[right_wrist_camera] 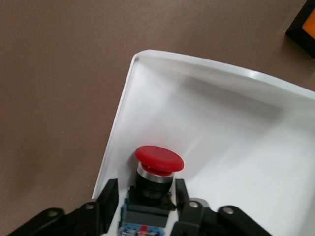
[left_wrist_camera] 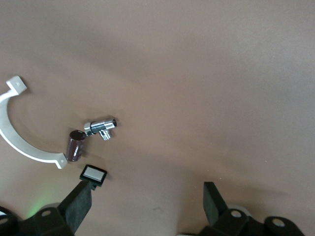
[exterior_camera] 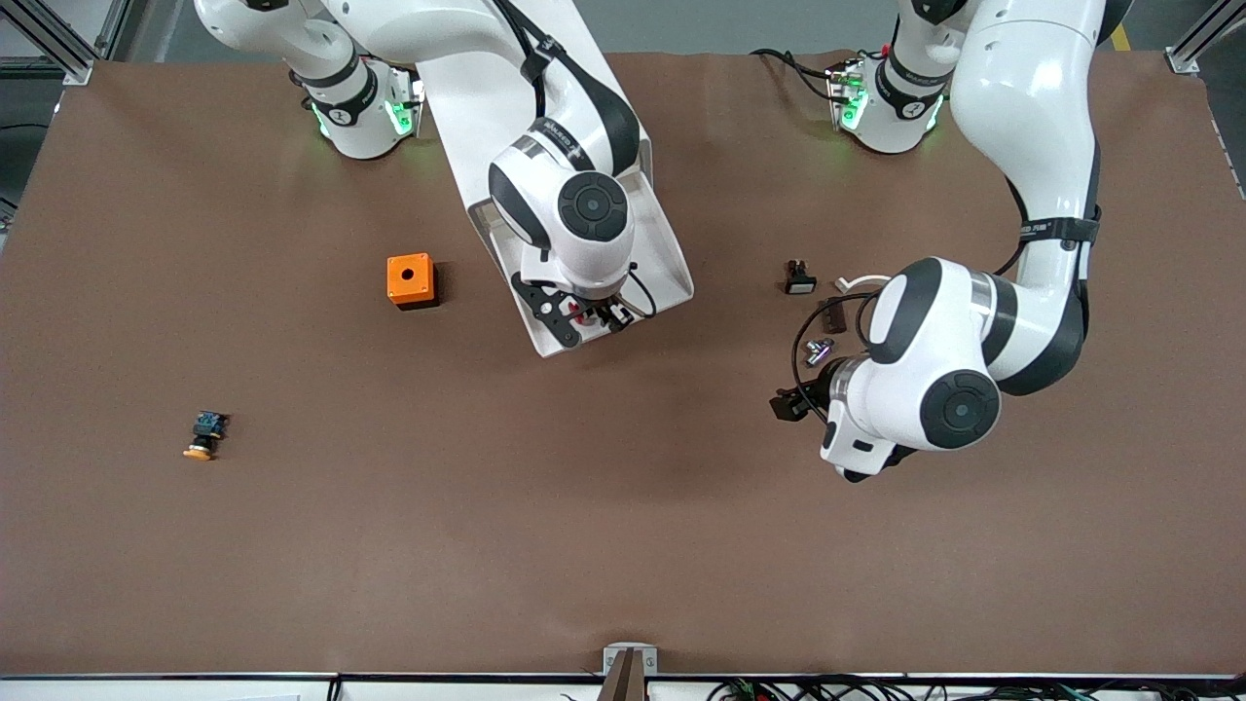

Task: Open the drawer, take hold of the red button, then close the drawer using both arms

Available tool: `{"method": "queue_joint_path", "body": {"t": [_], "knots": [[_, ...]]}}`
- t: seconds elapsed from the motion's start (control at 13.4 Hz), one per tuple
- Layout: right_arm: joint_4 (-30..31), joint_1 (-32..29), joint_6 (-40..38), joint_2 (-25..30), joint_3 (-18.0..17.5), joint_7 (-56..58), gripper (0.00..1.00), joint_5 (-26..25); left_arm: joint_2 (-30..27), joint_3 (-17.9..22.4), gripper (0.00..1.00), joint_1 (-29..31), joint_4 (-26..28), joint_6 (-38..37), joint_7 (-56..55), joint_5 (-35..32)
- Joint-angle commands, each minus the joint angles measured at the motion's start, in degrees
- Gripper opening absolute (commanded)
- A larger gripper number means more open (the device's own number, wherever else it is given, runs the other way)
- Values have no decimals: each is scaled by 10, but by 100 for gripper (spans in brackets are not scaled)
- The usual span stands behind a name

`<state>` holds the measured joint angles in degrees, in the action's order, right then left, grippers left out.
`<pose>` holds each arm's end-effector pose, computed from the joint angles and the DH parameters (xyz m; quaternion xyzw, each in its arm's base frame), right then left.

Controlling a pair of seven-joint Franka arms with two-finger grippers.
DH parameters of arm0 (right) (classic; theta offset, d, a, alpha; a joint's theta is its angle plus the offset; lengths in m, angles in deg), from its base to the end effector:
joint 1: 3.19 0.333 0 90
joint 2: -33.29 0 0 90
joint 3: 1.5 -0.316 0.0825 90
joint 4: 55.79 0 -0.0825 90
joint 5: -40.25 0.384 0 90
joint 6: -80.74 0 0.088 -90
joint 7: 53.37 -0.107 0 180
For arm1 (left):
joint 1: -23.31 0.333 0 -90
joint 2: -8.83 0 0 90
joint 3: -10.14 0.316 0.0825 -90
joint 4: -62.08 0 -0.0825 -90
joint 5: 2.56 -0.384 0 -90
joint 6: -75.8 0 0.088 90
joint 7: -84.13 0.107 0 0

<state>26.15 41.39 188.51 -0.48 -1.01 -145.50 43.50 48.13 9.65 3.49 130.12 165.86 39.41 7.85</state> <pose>0.4980 0.4898 0.3395 0.9069 -0.4150 -0.0480 0.0553 0.6577 -0.2624 0.3631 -0.9591 -0.2220 0.1758 0.0024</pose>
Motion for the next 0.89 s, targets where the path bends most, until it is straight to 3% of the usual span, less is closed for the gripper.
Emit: {"method": "queue_joint_path", "body": {"t": [0.0, 0.37, 0.52, 0.67, 0.82], "knots": [[-14, 9, -5, -13, 1, 10, 13, -3, -18, 3, 100, -6, 13, 0, 12, -19], [-53, -25, -24, -9, 0, 16, 9, 4, -19, 3, 100, -18, 13, 1, 11, -36], [-111, -59, -106, -6, -1, 51, 9, 31, -26, 2, 100, -19, 14, 13, 12, -36], [-151, -103, -182, -1, -1, 135, 9, 44, -26, -8, 100, -40, 38, 62, 7, -36], [-154, -148, -218, 28, 3, 259, 9, 43, -22, -9, 100, -71, 56, 147, 4, -51]]}}
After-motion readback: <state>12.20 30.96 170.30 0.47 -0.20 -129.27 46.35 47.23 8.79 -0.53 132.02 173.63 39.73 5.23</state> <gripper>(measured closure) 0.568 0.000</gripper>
